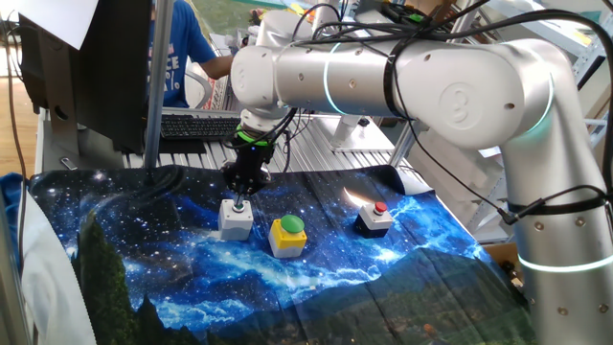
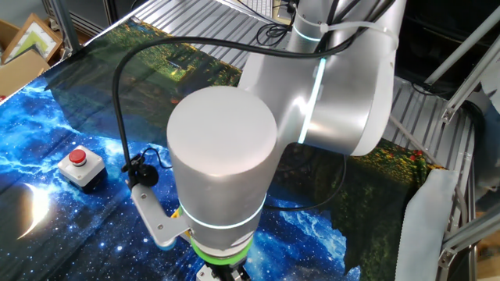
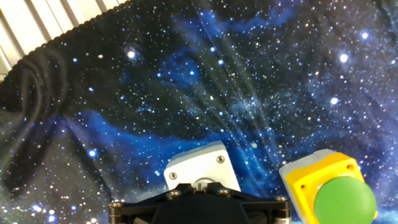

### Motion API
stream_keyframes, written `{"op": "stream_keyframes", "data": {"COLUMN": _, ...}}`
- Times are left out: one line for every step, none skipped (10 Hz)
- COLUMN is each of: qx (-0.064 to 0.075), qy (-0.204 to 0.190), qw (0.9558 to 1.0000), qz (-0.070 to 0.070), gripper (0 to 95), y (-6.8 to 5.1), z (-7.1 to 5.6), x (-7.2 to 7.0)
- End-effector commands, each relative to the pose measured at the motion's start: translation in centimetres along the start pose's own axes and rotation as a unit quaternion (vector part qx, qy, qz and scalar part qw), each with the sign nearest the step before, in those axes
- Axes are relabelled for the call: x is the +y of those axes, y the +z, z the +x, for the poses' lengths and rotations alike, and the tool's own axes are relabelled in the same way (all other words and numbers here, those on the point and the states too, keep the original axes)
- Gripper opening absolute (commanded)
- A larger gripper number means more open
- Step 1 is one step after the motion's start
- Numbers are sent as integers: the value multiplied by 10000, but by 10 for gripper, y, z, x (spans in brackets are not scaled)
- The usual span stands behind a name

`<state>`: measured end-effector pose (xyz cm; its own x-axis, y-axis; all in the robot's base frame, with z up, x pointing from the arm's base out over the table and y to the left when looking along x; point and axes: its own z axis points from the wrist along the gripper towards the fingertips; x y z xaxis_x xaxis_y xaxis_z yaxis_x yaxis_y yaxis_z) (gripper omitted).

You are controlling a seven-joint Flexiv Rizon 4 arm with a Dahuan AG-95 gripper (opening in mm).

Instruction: Press three buttons from left to right in sequence

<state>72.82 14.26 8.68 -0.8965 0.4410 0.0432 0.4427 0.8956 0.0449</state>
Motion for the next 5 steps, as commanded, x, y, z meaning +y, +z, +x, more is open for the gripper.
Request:
{"op": "stream_keyframes", "data": {"qx": 226, "qy": 91, "qw": 9994, "qz": -235, "gripper": 0, "y": 8, "z": 0, "x": -1}}
{"op": "stream_keyframes", "data": {"qx": 176, "qy": 60, "qw": 9996, "qz": -199, "gripper": 0, "y": 9, "z": 0, "x": -1}}
{"op": "stream_keyframes", "data": {"qx": 153, "qy": 8, "qw": 9997, "qz": -166, "gripper": 0, "y": 10, "z": 0, "x": -1}}
{"op": "stream_keyframes", "data": {"qx": 118, "qy": -28, "qw": 9999, "qz": -60, "gripper": 0, "y": 7, "z": 1, "x": -1}}
{"op": "stream_keyframes", "data": {"qx": 89, "qy": -25, "qw": 9999, "qz": 39, "gripper": 0, "y": 3, "z": 2, "x": 1}}
